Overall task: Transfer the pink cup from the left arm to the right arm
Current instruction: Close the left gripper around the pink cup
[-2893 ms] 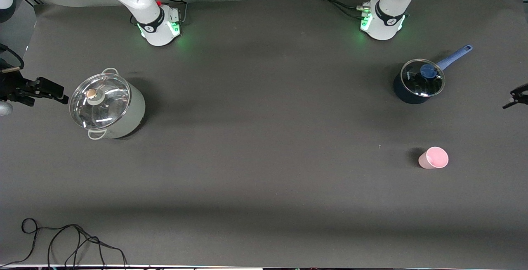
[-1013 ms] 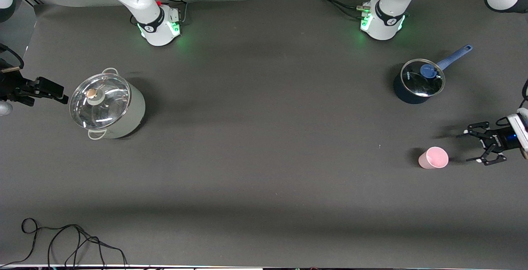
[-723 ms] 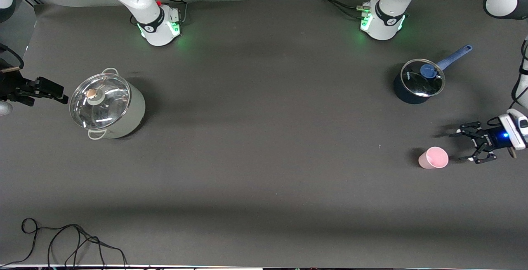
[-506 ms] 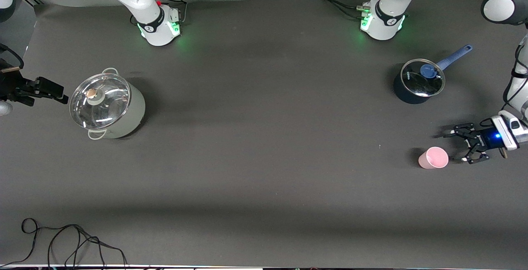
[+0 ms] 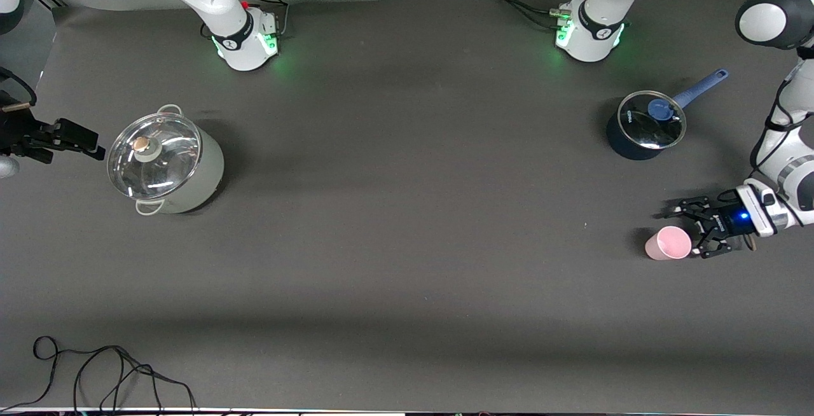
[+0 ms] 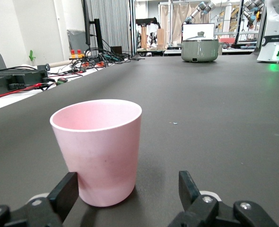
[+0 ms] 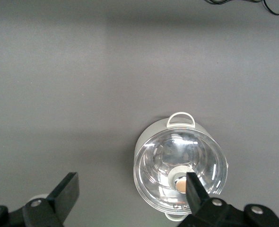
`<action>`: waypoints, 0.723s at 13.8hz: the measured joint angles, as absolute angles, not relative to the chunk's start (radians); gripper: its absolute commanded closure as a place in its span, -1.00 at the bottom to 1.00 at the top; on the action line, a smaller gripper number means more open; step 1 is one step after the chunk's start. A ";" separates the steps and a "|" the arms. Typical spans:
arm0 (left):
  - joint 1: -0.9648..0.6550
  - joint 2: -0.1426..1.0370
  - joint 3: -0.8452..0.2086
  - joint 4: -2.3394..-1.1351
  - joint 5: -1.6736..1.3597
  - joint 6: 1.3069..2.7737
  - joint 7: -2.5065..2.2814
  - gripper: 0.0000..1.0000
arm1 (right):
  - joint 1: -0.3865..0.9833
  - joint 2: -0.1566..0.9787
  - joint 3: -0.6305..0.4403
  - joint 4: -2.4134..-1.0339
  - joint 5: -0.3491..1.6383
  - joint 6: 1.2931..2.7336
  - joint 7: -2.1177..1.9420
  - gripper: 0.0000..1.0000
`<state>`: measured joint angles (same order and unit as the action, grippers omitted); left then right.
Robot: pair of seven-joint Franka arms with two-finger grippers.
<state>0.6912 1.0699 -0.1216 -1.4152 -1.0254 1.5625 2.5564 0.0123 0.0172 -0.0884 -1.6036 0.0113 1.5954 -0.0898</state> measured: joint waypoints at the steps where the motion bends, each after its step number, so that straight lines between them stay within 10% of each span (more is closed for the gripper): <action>1: 0.691 1.076 -0.127 -1.413 -1.030 1.562 2.559 -0.88 | 0.012 0.017 -0.088 -1.604 0.011 1.595 -0.090 -1.00; 10: 0.689 1.105 -0.211 -1.401 -1.041 1.646 2.563 -0.89 | 0.012 0.017 -0.088 -1.604 0.011 1.595 -0.090 -1.00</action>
